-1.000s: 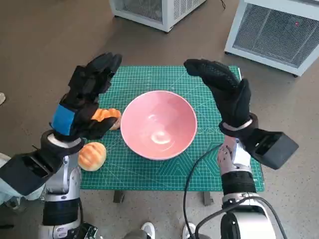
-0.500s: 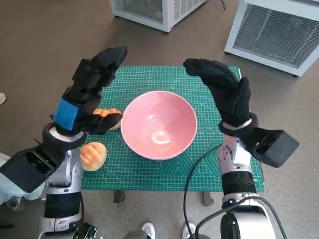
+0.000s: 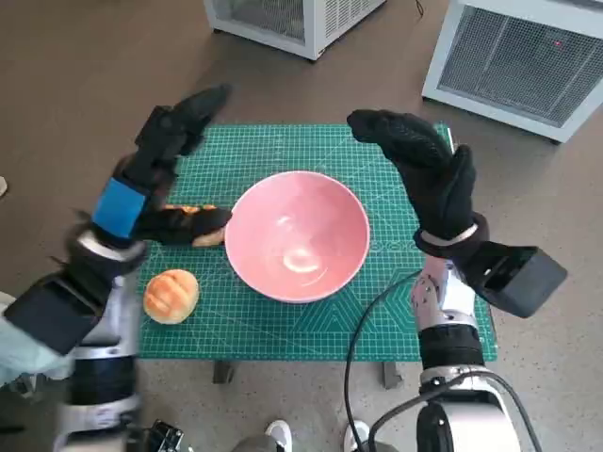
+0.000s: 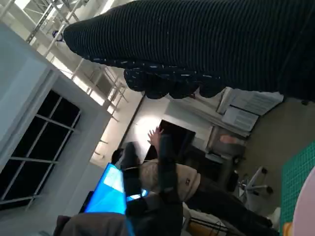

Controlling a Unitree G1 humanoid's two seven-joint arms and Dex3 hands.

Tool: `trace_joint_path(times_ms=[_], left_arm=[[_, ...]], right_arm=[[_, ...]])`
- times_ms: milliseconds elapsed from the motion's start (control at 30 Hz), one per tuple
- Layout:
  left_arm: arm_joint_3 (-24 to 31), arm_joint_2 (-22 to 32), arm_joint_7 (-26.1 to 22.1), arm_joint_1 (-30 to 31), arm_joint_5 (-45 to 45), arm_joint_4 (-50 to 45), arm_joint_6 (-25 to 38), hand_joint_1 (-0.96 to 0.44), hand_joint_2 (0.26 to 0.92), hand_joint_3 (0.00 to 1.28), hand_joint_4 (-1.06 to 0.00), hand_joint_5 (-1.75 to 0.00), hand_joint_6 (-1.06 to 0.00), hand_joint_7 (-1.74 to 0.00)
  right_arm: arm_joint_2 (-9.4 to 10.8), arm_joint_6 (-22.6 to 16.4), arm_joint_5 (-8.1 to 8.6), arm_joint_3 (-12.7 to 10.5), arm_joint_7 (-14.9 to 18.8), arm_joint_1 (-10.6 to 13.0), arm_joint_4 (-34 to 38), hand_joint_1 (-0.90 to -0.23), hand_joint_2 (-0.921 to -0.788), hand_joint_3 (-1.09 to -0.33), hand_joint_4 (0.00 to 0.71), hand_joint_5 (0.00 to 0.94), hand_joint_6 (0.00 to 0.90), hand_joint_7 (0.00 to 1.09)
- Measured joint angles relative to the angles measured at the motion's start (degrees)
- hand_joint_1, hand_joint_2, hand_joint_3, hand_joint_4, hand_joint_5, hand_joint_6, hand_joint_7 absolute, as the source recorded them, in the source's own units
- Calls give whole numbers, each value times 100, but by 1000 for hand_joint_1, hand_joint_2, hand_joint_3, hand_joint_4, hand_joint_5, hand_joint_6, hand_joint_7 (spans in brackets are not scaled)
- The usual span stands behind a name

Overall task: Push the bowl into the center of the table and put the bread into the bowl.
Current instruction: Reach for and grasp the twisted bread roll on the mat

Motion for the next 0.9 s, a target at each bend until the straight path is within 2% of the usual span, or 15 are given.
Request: trace_joint_path(times_ms=[133,300,700,900], left_arm=[[-22,447,6,72,793,-344,962,-43,716,23,-89,-13,-168,-134],[-99,835,-50,98,1221,-474,1854,22,722,21,-132,-13,-216,-108],[-763,972,-234,96,1552,-362,2659,-63,721,11,-173,-8,-269,-67],[-1095,972,-236,1,1690,67,2748,-79,717,6,-184,-7,-284,-53]], right_arm=[[-2,0,-4,-1,-1,1,0,-721,-921,-794,182,0,-1,601],[-49,0,-8,0,-26,64,0,-720,-921,-795,181,0,-1,601],[-93,-5,-25,29,-113,99,5,-717,-921,-796,181,0,-1,600],[-107,-25,-25,30,-124,99,19,-719,-921,-794,181,0,-1,598]])
